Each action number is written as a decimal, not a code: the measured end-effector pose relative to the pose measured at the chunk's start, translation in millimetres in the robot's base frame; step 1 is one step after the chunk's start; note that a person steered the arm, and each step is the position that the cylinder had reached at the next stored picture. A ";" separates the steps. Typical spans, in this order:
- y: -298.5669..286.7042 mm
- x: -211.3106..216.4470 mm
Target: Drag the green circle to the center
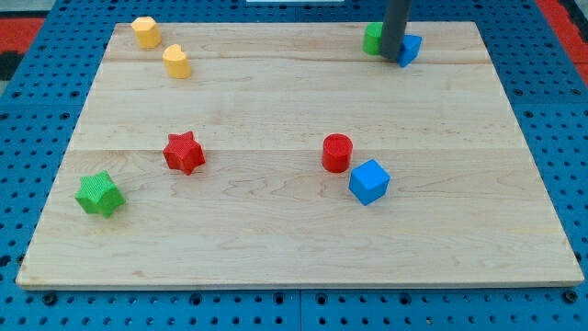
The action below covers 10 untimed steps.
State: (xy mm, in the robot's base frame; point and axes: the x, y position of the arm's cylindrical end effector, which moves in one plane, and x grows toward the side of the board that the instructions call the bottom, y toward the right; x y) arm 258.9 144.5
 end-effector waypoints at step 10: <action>-116.4 38.6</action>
State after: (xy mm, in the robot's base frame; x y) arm 297.5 28.1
